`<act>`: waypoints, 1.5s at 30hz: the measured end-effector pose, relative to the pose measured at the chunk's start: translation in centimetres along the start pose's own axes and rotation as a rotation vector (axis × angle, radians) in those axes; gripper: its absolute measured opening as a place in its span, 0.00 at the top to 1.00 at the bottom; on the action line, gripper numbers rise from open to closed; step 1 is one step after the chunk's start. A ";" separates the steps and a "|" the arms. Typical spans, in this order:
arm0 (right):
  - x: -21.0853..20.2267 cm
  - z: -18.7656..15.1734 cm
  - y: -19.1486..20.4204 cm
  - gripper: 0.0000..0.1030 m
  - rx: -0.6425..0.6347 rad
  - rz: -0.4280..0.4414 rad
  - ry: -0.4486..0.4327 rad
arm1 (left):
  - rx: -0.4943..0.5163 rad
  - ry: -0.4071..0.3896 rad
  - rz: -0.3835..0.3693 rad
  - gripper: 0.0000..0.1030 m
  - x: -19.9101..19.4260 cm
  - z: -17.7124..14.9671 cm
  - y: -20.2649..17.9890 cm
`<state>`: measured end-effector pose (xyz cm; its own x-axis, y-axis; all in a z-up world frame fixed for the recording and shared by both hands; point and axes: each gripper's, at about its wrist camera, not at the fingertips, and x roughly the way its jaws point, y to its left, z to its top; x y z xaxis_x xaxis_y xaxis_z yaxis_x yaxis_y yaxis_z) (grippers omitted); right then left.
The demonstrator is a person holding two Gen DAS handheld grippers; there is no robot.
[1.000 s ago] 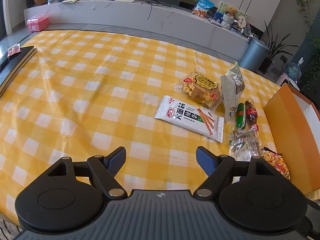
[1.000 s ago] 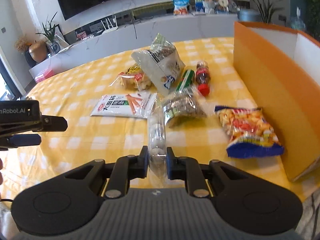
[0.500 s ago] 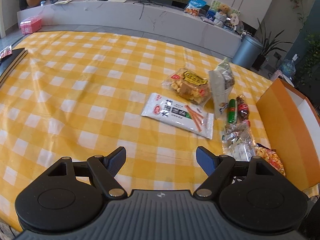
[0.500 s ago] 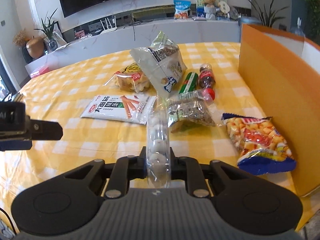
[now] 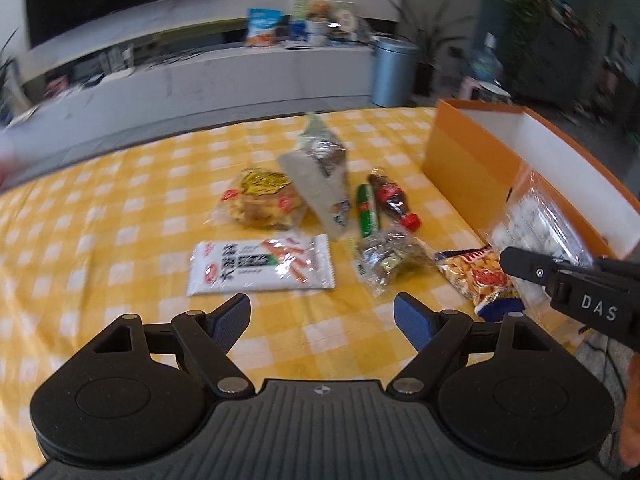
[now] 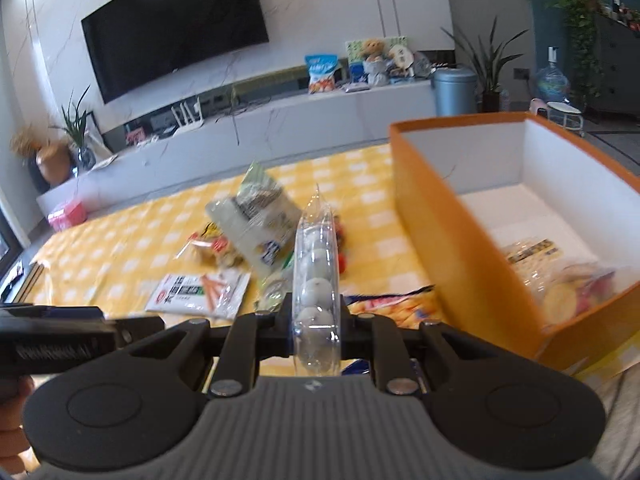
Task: Organize snacks
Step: 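Lift the tube with the right gripper while the left grasps the clear bag of dark snacks, then release the tube into the orange box with the right gripper while the left lifts the dark-snack bag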
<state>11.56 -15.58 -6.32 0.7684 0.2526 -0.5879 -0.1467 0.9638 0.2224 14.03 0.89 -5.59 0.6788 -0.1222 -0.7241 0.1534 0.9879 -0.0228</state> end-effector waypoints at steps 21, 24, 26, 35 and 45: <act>1.1 -0.6 -2.6 0.85 0.109 0.069 0.102 | 0.478 0.079 -0.158 0.06 11.3 3.5 -4.8; 1.1 -0.5 -2.9 0.85 0.132 0.098 0.108 | 0.468 0.083 -0.193 0.07 12.5 3.7 -4.6; 1.1 -0.6 -2.8 0.85 0.123 0.087 0.104 | 0.462 0.073 -0.194 0.08 13.0 3.6 -4.6; 1.5 -0.6 -2.9 0.85 0.146 0.106 0.127 | 0.355 0.065 -0.148 0.35 13.6 2.4 -4.3; 1.4 -0.7 -2.7 0.85 0.130 0.078 0.117 | 0.197 0.110 -0.167 0.48 10.9 1.7 -2.3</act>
<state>12.57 -17.78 -8.33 0.6788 0.3418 -0.6500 -0.1156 0.9238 0.3651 22.36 -2.86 -12.27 0.5519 -0.2598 -0.7924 0.4001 0.9162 -0.0217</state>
